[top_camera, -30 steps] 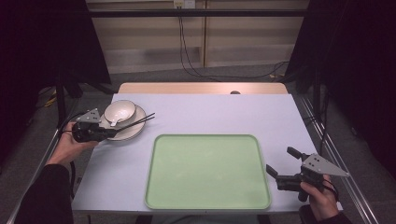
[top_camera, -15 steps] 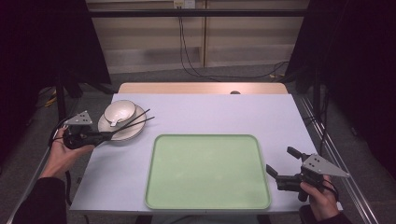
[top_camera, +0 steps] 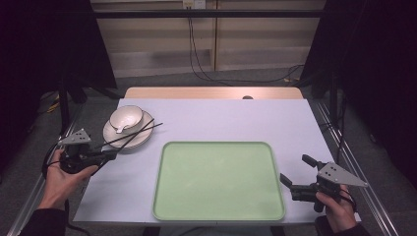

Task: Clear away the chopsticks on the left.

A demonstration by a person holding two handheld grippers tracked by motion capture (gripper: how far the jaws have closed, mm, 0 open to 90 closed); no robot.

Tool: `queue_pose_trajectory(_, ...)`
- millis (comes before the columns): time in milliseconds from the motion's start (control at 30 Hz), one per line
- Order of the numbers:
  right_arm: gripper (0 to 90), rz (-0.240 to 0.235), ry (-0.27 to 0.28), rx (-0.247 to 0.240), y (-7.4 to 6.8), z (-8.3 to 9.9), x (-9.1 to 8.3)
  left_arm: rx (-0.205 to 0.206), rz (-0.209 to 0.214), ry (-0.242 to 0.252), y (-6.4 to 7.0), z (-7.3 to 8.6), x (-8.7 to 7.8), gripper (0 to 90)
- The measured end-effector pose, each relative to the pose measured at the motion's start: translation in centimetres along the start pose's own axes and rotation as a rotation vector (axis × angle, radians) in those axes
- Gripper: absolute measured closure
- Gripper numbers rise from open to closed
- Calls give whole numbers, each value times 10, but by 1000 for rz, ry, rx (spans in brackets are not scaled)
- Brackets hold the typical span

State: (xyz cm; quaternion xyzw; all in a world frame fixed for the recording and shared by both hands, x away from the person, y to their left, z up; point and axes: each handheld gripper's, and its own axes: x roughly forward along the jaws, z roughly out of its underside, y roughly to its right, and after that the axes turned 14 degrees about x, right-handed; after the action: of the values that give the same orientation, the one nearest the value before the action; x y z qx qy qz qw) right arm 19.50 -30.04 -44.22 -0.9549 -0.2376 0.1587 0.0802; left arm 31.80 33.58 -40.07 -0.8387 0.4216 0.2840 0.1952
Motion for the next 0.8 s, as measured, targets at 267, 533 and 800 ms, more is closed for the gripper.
queue_pose_trajectory(267,1,-2,-3,3,-1,0,0,-56,-12,2,37,-8,-3,859)
queue_pose_trajectory(533,1,-10,5,-11,-1,0,0,-115,-45,-3,66,-12,3,860)
queue_pose_trajectory(800,1,-7,5,-16,-2,0,-1,-175,-22,-10,91,-17,13,860)
